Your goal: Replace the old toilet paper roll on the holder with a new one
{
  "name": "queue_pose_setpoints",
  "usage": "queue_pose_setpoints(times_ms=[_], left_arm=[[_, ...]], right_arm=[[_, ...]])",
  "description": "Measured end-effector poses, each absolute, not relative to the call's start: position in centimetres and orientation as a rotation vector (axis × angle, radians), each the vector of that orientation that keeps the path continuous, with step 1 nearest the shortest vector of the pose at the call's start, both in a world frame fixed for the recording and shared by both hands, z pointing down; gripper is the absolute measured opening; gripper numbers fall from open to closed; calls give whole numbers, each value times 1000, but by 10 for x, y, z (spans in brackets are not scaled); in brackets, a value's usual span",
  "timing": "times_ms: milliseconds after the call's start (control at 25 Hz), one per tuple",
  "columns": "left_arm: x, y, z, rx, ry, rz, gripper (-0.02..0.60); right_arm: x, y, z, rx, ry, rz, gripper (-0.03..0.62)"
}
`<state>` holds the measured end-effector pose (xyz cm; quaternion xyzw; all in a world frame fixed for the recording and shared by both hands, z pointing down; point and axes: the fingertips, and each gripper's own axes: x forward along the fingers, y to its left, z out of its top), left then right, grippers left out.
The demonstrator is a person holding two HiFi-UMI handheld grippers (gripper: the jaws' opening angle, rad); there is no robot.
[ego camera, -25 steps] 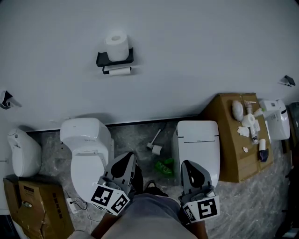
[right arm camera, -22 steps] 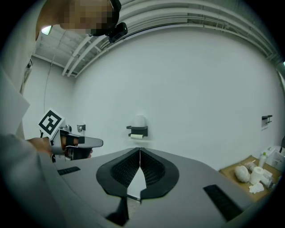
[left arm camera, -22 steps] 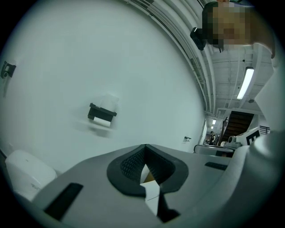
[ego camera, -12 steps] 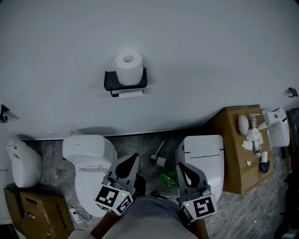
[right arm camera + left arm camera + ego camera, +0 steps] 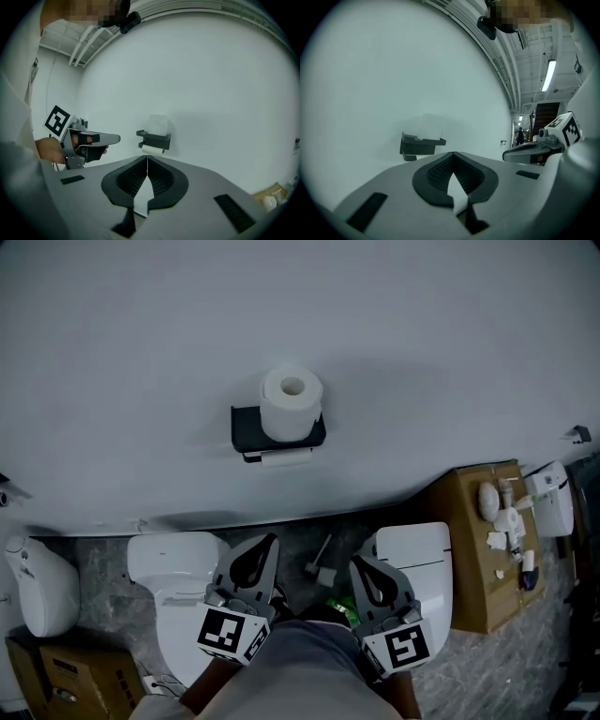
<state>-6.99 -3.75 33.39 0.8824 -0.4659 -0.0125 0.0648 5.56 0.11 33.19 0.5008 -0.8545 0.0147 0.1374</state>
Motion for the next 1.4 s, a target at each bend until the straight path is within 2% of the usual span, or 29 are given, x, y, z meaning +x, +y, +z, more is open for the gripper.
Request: queue_pose_setpoints(times_ms=[440, 920, 1400], left_arm=[[-62, -68, 341, 2661, -1282, -123, 5], [-56, -117, 363, 2261, -1099, -486, 5], [-55, -160, 402, 1833, -1123, -750, 5]], right_arm=[[35, -26, 316, 1444, -2469, -24, 17], [35, -46, 325, 1386, -2520, 30, 17], [50, -67, 334, 1328, -2567, 98, 17]])
